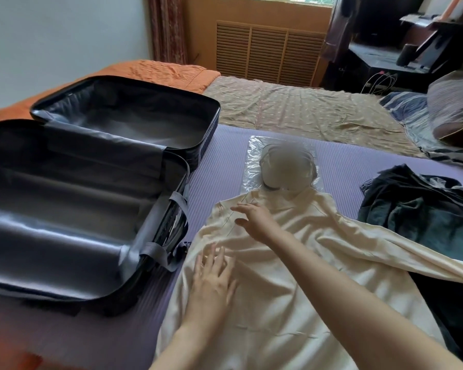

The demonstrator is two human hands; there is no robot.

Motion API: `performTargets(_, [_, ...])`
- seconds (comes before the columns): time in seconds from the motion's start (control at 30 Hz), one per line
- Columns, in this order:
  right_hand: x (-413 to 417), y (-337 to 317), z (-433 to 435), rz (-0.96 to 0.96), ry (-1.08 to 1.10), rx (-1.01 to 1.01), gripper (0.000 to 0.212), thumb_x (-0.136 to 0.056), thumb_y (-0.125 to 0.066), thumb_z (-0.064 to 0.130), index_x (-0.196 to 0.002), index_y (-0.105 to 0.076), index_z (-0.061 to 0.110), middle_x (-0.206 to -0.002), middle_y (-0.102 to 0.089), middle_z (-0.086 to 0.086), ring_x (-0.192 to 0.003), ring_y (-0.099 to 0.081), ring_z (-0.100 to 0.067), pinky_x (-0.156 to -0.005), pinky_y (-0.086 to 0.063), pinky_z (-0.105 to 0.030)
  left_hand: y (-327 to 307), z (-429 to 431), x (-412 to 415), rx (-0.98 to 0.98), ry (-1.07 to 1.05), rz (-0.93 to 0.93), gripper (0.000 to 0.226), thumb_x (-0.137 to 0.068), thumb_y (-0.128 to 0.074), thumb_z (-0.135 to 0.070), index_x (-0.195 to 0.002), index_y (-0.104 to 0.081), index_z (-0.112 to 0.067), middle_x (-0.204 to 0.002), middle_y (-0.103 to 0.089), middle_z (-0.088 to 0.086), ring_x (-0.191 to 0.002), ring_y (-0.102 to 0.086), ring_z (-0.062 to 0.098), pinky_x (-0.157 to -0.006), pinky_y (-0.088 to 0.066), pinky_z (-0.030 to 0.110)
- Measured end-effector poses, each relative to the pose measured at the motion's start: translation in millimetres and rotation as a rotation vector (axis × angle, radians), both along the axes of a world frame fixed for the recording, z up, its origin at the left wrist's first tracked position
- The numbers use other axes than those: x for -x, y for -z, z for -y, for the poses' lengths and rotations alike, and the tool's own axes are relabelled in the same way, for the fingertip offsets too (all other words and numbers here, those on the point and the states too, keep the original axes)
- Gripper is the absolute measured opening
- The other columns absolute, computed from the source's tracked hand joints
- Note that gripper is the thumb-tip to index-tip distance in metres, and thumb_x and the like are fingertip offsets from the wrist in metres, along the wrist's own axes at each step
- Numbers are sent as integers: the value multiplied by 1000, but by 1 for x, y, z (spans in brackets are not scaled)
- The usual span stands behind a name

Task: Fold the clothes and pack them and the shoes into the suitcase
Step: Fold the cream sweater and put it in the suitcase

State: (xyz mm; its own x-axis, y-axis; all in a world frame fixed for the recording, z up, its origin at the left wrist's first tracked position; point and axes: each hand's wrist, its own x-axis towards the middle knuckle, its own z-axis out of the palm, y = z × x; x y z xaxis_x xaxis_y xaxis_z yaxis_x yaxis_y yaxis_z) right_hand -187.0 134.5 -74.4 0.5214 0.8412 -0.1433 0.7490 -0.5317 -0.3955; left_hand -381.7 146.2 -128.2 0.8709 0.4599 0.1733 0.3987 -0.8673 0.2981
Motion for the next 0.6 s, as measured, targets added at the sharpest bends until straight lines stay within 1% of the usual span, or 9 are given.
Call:
performTargets(0.03, [-1,-1,-11,4,-18,17,44,-96,-53,25,-140,-46,26,-147,-42,2,-140,-26,-24,-107,-24,-34,3,0,2,-13,-8,-12,50,-82,-37,-40,-120,-64,-22,-135,-53,8,-137,-35,26,-114,-2,37])
performTargets(0.1, [-1,-1,-31,23,-74,33,48,-94,-56,27,-141,-44,27,-145,-44,3,-135,-28,-25,-103,-27,-35,9,-2,4,-53,-26,31,49,-79,-40,-38,-121,-60,-23,-135,-53,8,-143,-16,25,-114,2,38])
performTargets(0.17, [-2,1,-49,39,-129,38,54,-91,-60,30,-142,-42,29,-143,-45,2,-129,-30,-25,-102,-27,-35,16,-4,4,-84,-26,65,51,-78,-41,-38,-126,-50,-25,-138,-50,9,-146,2,20,-113,-2,42])
performTargets(0.2, [-4,3,-57,53,-145,50,56,-90,-61,32,-142,-42,30,-140,-45,1,-127,-30,-25,-101,-27,-35,21,-5,3,-94,-24,74,51,-77,-42,-38,-127,-48,-26,-138,-50,10,-146,4,19,-112,-5,44])
performTargets(0.27, [-6,9,-69,99,-152,73,54,-85,-66,36,-137,-48,31,-133,-47,-1,-124,-30,-26,-101,-26,-37,27,-7,3,-112,-19,61,55,-76,-43,-41,-129,-45,-28,-138,-50,11,-146,1,19,-109,-10,46])
performTargets(0.37, [-15,17,-85,169,-151,30,27,-82,-69,36,-108,-68,26,-117,-50,-4,-118,-32,-27,-97,-24,-34,28,-9,-2,-93,-58,21,73,-76,-42,-49,-145,-29,-31,-144,-44,13,-143,-14,24,-107,-11,45])
performTargets(0.43, [-20,14,-88,219,-103,-81,13,-86,-65,31,-96,-71,25,-110,-52,-3,-114,-34,-26,-95,-22,-32,22,-7,-1,-55,-102,30,83,-74,-41,-56,-150,-21,-27,-149,-34,17,-140,-19,23,-107,-9,44])
performTargets(0.53, [-27,9,-101,262,49,-284,9,-88,-63,26,-94,-70,25,-105,-53,-1,-112,-36,-23,-96,-23,-30,28,-23,-4,-44,-192,19,84,-81,-30,-70,-145,-33,-15,-153,-25,12,-144,-13,18,-109,-6,48])
performTargets(0.6, [-27,8,-107,294,106,-311,10,-90,-61,26,-95,-69,24,-104,-58,-1,-109,-44,-22,-87,-29,-29,29,-38,-7,-32,-239,-23,83,-88,-13,-71,-138,-43,-12,-149,-37,5,-138,-31,15,-110,-12,53])
